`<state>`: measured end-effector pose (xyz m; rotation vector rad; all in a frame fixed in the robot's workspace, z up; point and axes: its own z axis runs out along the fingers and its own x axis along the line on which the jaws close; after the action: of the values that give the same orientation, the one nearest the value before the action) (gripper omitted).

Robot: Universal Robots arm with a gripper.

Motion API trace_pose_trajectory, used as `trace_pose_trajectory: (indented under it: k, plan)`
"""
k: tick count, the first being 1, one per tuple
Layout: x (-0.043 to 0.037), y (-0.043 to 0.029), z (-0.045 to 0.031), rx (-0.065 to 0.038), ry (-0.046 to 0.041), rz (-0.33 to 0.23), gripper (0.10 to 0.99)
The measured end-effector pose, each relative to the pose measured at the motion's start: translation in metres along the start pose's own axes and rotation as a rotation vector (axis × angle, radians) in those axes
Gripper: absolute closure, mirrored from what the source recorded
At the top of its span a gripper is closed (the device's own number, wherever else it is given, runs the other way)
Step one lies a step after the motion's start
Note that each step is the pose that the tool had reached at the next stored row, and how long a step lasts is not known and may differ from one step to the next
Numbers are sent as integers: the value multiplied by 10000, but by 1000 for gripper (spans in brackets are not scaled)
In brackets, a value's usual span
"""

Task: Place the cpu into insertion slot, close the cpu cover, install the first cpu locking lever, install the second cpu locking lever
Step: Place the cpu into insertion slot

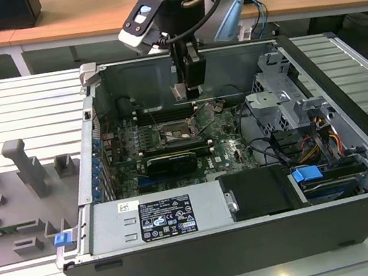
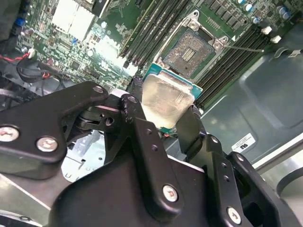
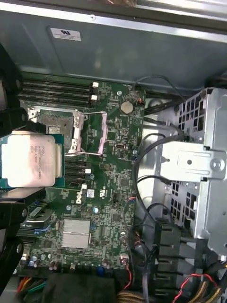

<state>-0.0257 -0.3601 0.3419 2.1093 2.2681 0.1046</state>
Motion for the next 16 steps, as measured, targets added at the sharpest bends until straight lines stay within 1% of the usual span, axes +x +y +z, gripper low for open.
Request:
trace_pose_trajectory:
  k: [3,5,8,9,10,11,13,16]
  plan:
    - [1,-2,21,5,-26,342,557]
    - [6,-5,54,15,-40,527,557]
    - [21,-9,124,52,-42,576,557]
    - [30,-12,168,69,-40,581,557]
    - [30,-15,201,98,-38,582,557]
    - [30,-17,231,152,-37,583,557]
    - [29,-21,284,208,-36,584,557]
    - [47,-30,326,221,-36,584,557]
